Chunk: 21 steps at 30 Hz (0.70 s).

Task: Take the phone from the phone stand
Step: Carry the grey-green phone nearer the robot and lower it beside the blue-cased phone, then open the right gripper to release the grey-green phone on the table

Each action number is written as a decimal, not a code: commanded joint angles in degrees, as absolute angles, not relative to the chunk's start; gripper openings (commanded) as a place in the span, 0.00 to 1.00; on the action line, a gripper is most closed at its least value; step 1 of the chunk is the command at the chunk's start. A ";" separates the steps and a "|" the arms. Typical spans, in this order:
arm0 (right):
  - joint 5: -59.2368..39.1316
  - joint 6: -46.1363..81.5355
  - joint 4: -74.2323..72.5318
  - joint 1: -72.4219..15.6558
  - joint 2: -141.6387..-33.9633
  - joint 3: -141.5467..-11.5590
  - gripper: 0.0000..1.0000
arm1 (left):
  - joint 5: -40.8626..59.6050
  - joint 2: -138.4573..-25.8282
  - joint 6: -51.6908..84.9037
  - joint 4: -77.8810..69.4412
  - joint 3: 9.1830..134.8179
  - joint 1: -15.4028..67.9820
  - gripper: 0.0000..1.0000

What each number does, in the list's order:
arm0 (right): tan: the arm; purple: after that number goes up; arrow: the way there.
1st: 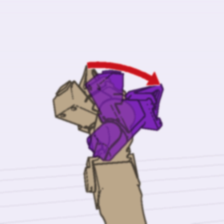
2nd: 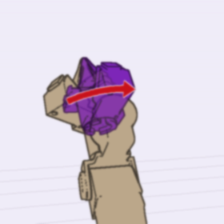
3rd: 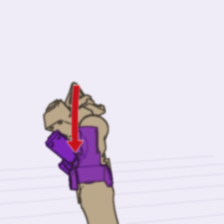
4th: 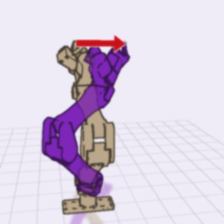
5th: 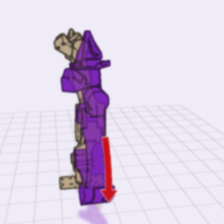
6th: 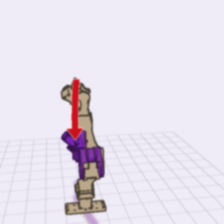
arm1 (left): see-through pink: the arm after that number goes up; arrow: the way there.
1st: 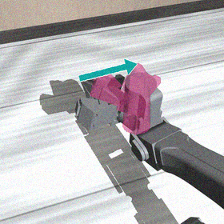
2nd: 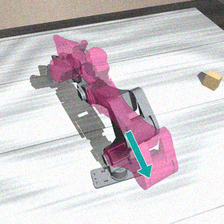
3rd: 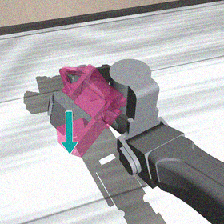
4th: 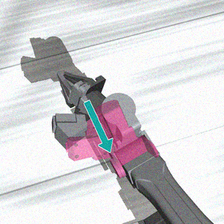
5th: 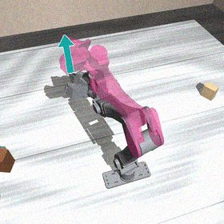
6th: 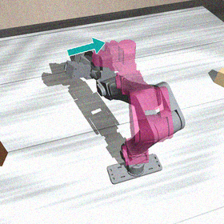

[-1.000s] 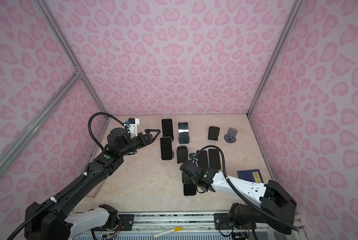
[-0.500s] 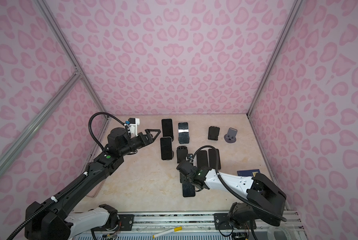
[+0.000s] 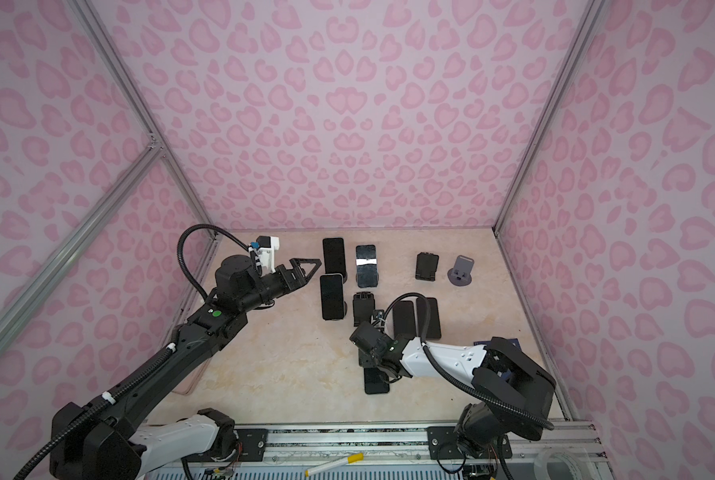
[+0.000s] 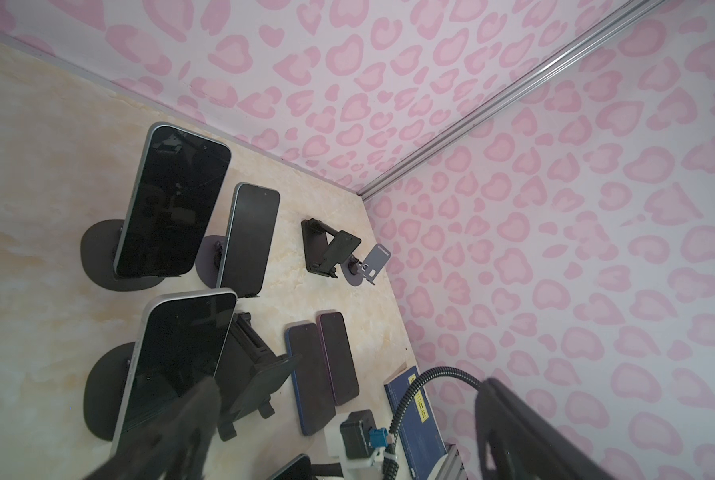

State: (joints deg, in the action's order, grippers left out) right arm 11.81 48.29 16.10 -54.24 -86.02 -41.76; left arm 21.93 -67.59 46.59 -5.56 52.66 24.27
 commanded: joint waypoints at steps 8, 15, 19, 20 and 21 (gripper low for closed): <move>12.65 50.31 14.39 -53.88 -88.06 -40.12 0.71 | 23.44 -68.46 47.47 -5.32 53.70 24.24 0.99; 12.39 52.11 13.70 -53.93 -87.15 -38.87 0.74 | 23.55 -68.55 47.71 -5.36 53.70 24.21 0.99; 12.68 52.28 14.38 -53.97 -86.28 -39.42 0.74 | 23.73 -68.60 47.73 -5.43 53.73 24.17 0.99; 12.91 52.37 14.65 -54.00 -86.06 -39.59 0.74 | 23.72 -68.51 47.70 -5.28 53.79 24.19 0.99; 13.16 52.38 15.04 -54.01 -85.73 -39.85 0.74 | 23.64 -68.50 47.67 -5.32 53.73 24.17 0.99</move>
State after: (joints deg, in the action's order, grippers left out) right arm 11.99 51.55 13.67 -53.89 -86.15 -39.48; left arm 23.18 -68.49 47.97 -4.56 53.08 24.23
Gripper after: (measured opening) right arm 0.739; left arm 0.991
